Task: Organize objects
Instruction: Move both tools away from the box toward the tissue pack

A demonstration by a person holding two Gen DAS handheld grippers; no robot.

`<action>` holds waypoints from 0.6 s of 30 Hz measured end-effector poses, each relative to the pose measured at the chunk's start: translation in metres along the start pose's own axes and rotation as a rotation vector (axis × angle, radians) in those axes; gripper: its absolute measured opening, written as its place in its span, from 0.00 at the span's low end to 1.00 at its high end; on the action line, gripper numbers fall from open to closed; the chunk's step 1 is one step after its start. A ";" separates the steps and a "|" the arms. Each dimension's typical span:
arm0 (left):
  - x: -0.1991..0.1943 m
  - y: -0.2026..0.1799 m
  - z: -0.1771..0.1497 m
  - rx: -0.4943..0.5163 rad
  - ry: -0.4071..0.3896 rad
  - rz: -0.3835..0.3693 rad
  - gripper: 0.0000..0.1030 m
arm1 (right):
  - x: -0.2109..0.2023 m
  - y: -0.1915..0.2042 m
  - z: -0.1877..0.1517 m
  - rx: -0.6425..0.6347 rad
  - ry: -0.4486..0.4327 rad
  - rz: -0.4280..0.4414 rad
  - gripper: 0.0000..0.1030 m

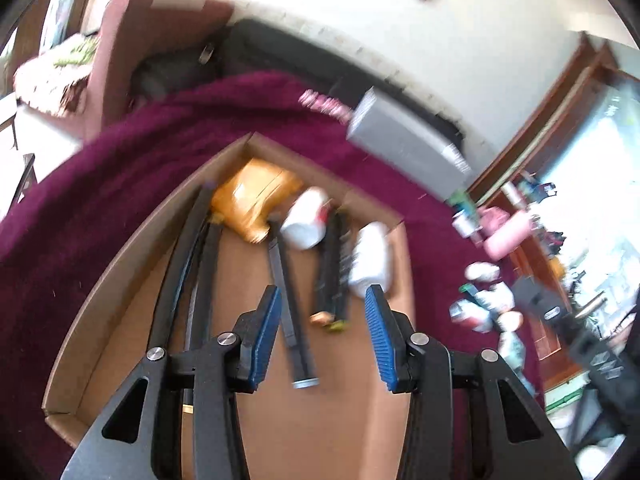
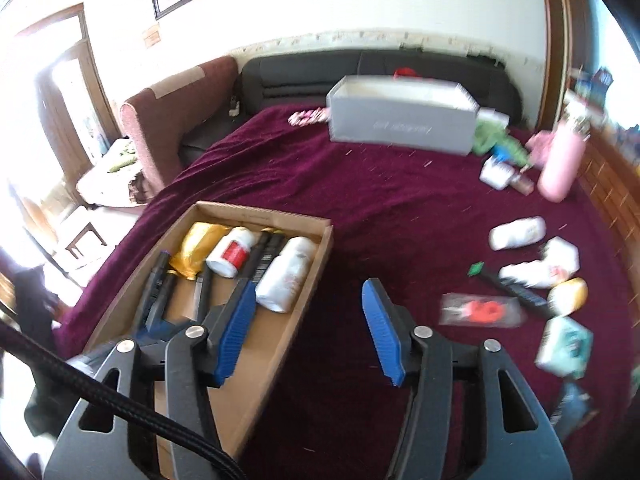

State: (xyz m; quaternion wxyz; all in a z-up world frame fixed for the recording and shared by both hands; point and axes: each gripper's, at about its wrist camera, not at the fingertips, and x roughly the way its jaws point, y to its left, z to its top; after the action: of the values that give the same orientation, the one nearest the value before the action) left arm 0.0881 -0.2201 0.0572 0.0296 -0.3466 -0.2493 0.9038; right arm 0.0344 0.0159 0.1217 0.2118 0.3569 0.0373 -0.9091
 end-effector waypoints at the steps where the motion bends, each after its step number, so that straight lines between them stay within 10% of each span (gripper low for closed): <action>1: -0.006 -0.007 0.002 0.013 -0.014 -0.015 0.51 | -0.004 -0.007 -0.002 0.004 -0.010 -0.012 0.63; 12: 0.002 -0.133 -0.026 0.312 0.147 -0.198 0.56 | -0.049 -0.189 -0.038 0.392 -0.003 -0.047 0.64; 18: 0.055 -0.176 -0.062 0.443 0.310 -0.166 0.56 | -0.048 -0.253 -0.057 0.515 0.041 -0.055 0.64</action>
State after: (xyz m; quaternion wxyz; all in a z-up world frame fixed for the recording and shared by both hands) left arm 0.0652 -0.0271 0.0664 0.2164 -0.4443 -0.0658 0.8668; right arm -0.0028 0.2755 0.0904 0.0884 0.4161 -0.1815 -0.8866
